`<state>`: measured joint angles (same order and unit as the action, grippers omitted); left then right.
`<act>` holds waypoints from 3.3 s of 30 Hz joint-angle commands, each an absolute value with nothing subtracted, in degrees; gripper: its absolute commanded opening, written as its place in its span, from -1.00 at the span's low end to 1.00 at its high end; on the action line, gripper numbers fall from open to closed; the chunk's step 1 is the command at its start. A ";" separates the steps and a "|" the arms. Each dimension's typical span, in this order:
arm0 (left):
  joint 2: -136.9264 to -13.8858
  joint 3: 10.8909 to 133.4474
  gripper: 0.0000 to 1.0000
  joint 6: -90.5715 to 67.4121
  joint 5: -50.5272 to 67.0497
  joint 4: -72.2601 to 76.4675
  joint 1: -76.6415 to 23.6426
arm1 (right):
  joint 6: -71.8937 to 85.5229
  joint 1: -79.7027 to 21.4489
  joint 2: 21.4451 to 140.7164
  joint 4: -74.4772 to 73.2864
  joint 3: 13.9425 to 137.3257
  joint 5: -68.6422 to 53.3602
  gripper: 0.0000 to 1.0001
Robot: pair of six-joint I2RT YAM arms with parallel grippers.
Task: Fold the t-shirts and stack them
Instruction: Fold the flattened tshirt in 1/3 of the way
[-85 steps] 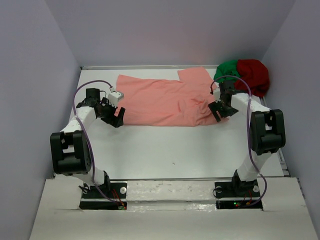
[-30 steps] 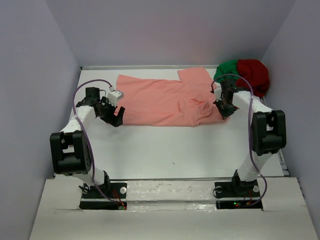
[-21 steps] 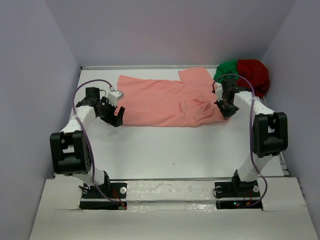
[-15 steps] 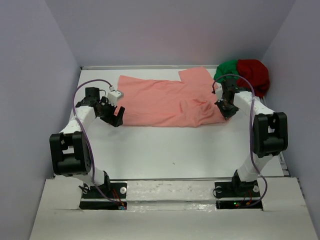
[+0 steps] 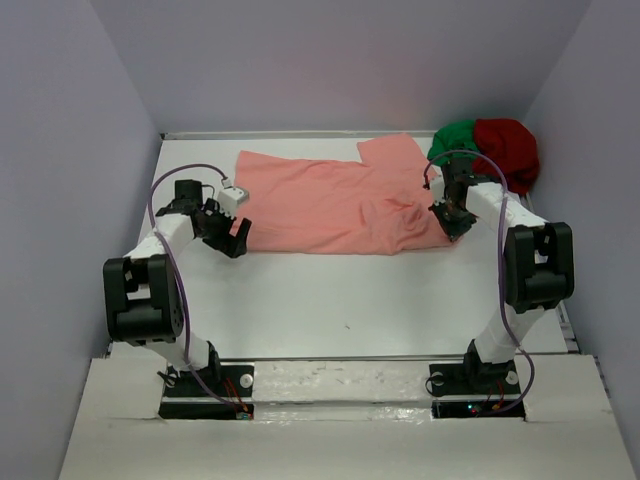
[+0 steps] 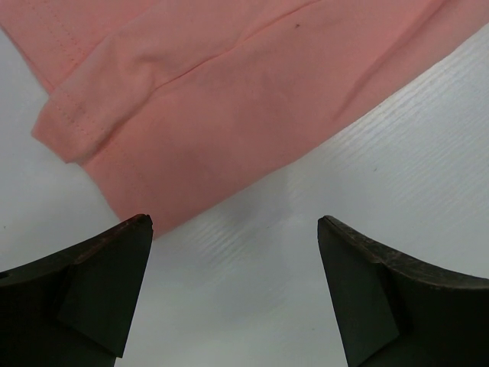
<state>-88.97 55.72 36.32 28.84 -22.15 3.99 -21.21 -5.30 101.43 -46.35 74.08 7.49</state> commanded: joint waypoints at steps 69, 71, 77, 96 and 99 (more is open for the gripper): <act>-96.50 57.31 -1.00 37.44 8.00 -20.74 4.31 | -19.95 -5.01 107.05 -47.29 69.08 14.76 -1.00; -96.77 57.13 -1.00 37.27 8.00 -21.00 4.31 | -19.95 -5.01 107.92 -47.11 68.99 14.85 -1.00; -96.24 57.22 -1.00 37.09 8.17 -22.14 4.31 | -19.95 -5.01 108.54 -47.46 70.05 14.94 -1.00; -97.21 60.03 -1.00 35.77 9.75 -26.36 3.87 | -19.87 -5.01 110.92 -50.18 73.82 14.68 -0.67; -96.15 61.26 -0.98 35.77 9.93 -27.77 3.34 | -19.69 -5.01 110.57 -51.94 75.67 13.54 -0.31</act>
